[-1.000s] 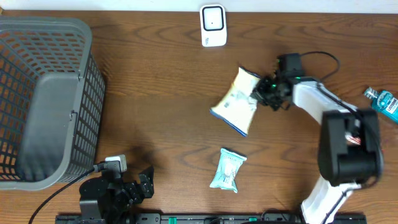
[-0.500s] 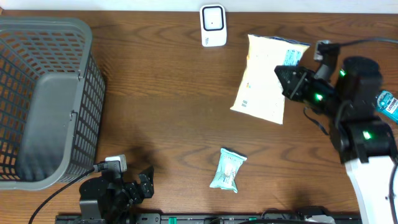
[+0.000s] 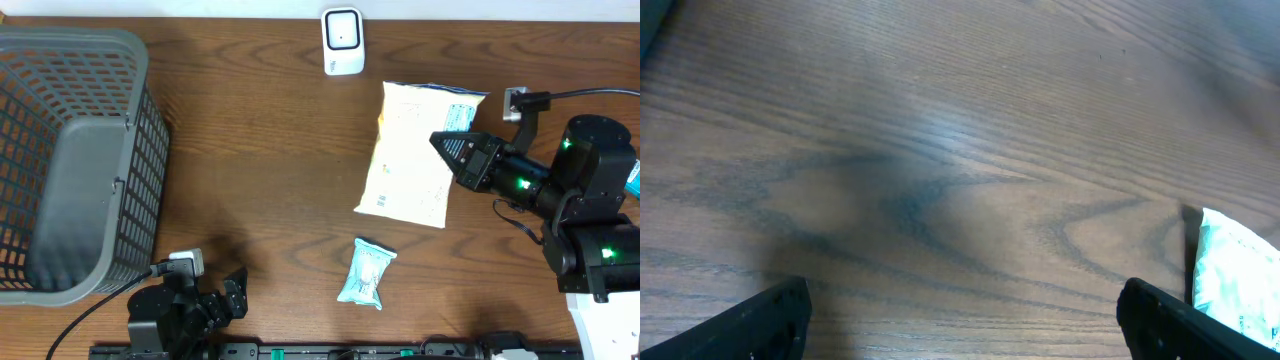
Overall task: Scan the item barcode
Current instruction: 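Lift the snack bag and carry it toward the white scanner, then hold the snack bag in front of the white scanner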
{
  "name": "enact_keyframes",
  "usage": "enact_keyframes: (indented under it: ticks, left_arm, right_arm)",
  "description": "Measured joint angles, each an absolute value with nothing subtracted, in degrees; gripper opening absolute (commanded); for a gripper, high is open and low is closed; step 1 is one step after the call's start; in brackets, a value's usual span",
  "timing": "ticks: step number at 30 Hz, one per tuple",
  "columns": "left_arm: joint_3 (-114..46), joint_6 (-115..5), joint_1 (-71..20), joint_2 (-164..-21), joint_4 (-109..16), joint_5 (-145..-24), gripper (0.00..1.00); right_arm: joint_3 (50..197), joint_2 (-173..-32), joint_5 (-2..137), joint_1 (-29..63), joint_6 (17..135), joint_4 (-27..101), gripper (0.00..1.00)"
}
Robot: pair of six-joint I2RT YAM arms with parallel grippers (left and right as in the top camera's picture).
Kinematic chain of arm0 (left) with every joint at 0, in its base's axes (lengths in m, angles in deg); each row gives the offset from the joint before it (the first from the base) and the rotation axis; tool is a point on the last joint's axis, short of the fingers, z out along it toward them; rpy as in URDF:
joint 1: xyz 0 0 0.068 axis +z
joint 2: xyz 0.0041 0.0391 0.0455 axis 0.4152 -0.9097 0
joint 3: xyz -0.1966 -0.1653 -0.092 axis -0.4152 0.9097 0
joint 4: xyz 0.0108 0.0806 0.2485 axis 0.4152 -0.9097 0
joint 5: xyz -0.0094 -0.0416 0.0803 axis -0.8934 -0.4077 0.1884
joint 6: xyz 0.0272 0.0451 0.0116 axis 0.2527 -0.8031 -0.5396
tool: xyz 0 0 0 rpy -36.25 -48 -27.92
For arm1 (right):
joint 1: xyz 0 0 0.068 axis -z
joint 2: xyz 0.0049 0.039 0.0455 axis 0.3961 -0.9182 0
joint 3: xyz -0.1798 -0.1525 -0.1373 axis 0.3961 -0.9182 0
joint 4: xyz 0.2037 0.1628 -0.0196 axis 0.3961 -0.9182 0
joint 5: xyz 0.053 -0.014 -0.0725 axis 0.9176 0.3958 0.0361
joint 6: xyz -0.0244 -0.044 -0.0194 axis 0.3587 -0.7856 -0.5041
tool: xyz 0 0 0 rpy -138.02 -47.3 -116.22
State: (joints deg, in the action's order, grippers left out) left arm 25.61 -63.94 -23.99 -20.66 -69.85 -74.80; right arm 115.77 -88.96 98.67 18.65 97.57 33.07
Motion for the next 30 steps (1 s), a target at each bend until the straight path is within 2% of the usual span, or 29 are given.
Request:
enact_keyframes:
  ticks: [7, 12, 18, 23, 30]
  left_arm:
    - [25.61, -63.96, -23.99, -20.66, -69.85, -74.80, 0.98]
    - [25.61, -63.94, -23.99, -20.66, -69.85, -74.80, 0.98]
    - [25.61, -63.94, -23.99, -20.66, -69.85, -74.80, 0.98]
    - [25.61, -63.94, -23.99, -20.66, -69.80, -74.80, 0.98]
    - [25.61, -63.94, -23.99, -20.66, -69.87, -74.80, 0.98]
  right_arm:
    - [115.77, -88.96, 99.37, 18.65, 98.38, 33.12, 0.01]
    - [115.77, -89.01, 97.44, 18.34, 91.06, 33.12, 0.02]
    - [115.74, -91.61, 82.45, 14.45, 83.89, 35.39, 0.02]
    - [115.57, -98.10, 66.23, 9.93, 81.18, 45.29, 0.02]
    - [115.44, -108.83, 51.06, 4.26, 74.14, 64.50, 0.01]
